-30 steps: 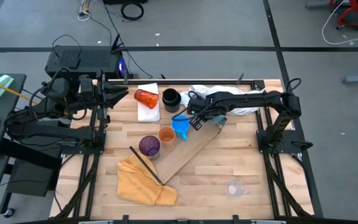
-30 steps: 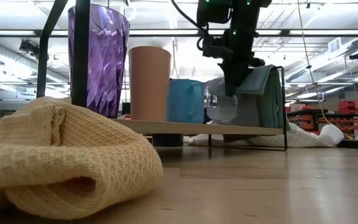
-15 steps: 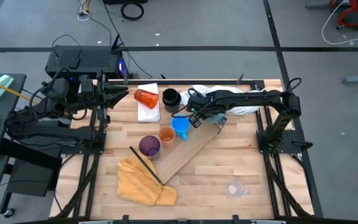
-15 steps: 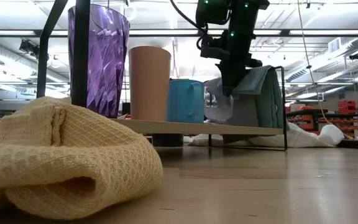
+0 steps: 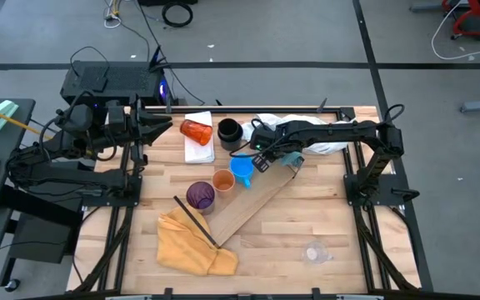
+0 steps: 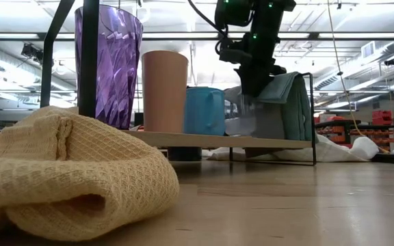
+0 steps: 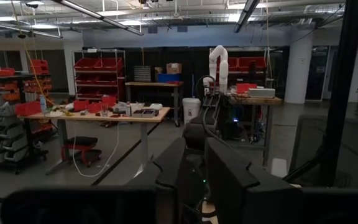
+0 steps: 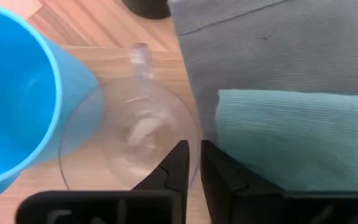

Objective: Stack small to large cups/mugs on shelf
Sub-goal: Put the transparent mug on the shelf

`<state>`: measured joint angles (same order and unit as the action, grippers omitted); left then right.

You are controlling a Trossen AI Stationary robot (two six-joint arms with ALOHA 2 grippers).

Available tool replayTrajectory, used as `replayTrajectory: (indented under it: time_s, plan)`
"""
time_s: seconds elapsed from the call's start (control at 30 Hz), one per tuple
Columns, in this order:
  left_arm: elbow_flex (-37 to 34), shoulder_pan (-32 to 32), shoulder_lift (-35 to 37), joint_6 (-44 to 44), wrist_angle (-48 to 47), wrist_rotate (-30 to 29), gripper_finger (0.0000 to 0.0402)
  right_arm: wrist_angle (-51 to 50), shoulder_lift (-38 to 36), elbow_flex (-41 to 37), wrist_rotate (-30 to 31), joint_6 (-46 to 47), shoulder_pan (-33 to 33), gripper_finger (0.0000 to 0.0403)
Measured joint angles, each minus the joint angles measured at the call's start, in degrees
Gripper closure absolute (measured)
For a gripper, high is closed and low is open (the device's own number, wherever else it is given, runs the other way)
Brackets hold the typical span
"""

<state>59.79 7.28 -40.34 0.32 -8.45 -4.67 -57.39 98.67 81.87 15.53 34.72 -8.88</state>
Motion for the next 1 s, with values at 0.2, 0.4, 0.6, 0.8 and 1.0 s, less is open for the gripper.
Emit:
replayTrajectory:
  time_s: [0.2, 0.4, 0.6, 0.8, 1.0]
  plan:
    - [0.0, -0.01, 0.0, -0.11, -0.03, 0.0, 0.0327, 0.07, 0.0, 0.0, -0.35, 0.07, 0.0, 0.0344]
    - [0.0, 0.0, -0.02, -0.15, -0.45, 0.02, 0.0332, 0.11, 0.0, 0.0, -0.34, 0.23, -0.02, 0.0338]
    - [0.0, -0.01, -0.02, -0.17, -0.43, 0.02, 0.0331, 0.13, 0.0, 0.0, 1.7, 1.59, -0.09, 0.0339]
    - [0.0, -0.01, -0.02, -0.17, -0.43, 0.02, 0.0327, 0.81, 0.0, 0.0, 2.43, 1.7, -0.09, 0.0341]
    - [0.0, -0.01, 0.0, -0.17, -0.43, 0.02, 0.0335, 1.38, -0.26, 0.0, 1.77, 1.2, 0.44, 0.0341]
